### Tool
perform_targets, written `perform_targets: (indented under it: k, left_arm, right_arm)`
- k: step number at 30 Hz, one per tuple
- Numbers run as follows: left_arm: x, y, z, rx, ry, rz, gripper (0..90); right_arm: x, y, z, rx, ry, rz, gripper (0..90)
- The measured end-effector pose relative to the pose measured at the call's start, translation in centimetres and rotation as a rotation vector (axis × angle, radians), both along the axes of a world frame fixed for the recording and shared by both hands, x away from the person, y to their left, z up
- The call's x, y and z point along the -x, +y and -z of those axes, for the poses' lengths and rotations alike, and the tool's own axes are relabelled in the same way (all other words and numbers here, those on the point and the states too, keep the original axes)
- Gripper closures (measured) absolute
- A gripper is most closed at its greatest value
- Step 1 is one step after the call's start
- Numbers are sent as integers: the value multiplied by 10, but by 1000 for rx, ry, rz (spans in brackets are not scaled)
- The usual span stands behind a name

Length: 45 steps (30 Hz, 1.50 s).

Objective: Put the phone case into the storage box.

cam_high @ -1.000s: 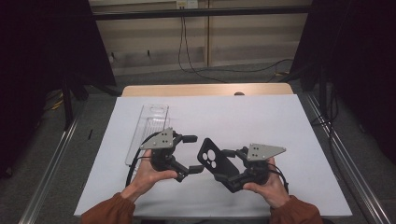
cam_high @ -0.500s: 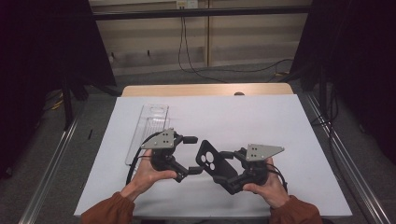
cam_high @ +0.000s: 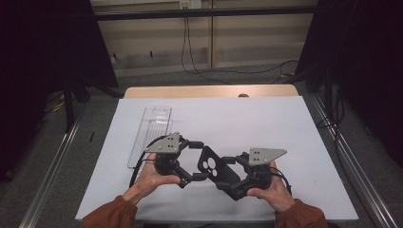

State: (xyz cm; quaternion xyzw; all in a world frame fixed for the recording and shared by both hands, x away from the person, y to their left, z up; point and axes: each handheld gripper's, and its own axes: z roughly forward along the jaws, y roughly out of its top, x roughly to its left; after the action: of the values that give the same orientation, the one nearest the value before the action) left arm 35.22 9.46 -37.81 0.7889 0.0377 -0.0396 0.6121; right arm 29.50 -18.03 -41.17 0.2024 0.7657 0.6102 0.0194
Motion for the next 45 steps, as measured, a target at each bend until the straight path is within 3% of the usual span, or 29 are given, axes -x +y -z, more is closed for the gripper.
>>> perform_targets:
  k: [12,20,31,45]
  left_arm:
    - [-2,-4,-1,22,-8,38,37]
    - [-2,-5,-3,8,-18,95,69]
    - [-2,-4,-2,4,11,146,102]
    - [-2,-5,-1,-18,32,169,112]
  right_arm:
    - [-1,-2,-1,-12,19,-23,147]
    - [0,-2,0,-7,25,-43,147]
    - [1,0,1,-5,33,-78,147]
    - [1,1,2,0,31,-94,147]
